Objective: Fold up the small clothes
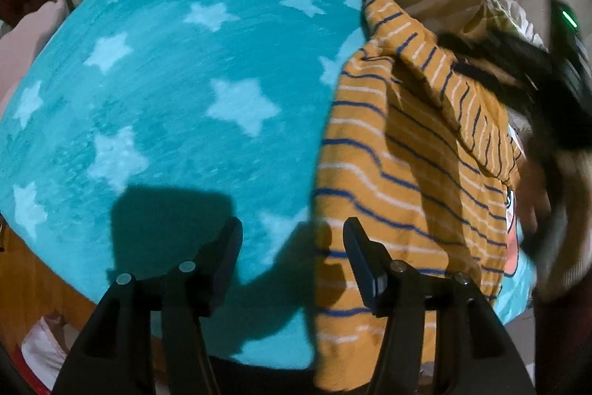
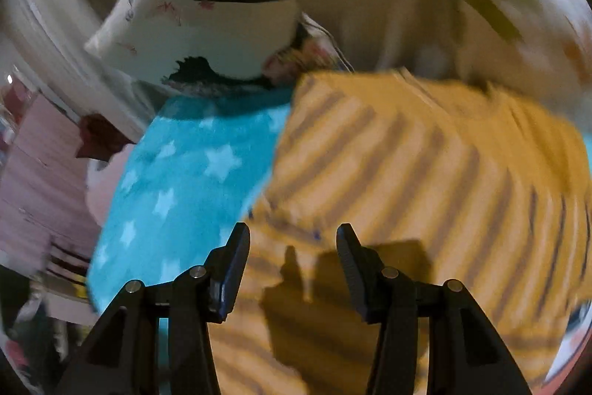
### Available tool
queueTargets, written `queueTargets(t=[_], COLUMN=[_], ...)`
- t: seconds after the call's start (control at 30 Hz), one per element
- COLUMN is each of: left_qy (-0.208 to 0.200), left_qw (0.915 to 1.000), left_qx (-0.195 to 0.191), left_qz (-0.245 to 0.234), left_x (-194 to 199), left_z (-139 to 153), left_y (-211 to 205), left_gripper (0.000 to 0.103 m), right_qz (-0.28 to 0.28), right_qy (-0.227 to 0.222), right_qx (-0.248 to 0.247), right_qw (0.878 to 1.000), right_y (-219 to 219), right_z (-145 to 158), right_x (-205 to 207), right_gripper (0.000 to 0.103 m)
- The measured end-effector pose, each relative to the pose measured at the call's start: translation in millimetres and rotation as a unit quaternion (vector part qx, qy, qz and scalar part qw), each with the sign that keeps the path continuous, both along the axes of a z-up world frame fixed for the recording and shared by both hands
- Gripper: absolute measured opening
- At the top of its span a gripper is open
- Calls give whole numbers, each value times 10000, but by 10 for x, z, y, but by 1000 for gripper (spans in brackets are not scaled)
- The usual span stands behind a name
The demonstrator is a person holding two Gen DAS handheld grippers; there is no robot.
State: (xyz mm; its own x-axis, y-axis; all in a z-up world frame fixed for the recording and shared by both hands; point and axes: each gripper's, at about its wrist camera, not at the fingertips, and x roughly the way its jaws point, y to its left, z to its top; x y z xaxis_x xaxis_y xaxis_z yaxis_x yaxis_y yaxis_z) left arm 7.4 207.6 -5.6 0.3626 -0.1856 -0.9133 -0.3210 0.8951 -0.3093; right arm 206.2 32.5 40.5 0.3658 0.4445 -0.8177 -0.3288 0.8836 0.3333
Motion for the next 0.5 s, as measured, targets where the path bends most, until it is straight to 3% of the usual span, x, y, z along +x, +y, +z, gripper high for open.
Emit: queueTargets(t=[0.17, 0.2, 0.23, 0.27, 0.4, 0.5], left_qy=[64, 74, 74, 68, 104, 149], left_qw=[10000, 9999, 9999, 9999, 9997, 9995], left_qx=[-65, -76, -84, -92, -189, -247], left_qz=[10, 8, 9, 13, 68, 88], left_x=[-118, -143, -157, -171, -238, -295], left_z=[-91, -109, -119, -126, -175, -206], left_y=[253, 306, 344, 376, 540, 615], left_gripper=[56, 56, 56, 56, 56, 56], right_qz=[-29, -29, -42, -95, -213, -149], right_qy=[236, 311, 417, 488, 404, 323], right_qx=[-769, -885, -1080, -1186, -1117, -987], right_qw=[9968, 9956, 9933, 9917, 9927, 9945], right_y=[601, 659, 723, 742, 818, 985], right_z=[-365, -440, -544, -589, -490, -412], right_x=[492, 533, 576, 613, 648, 641], right_gripper=[53, 50, 27, 19, 9, 8])
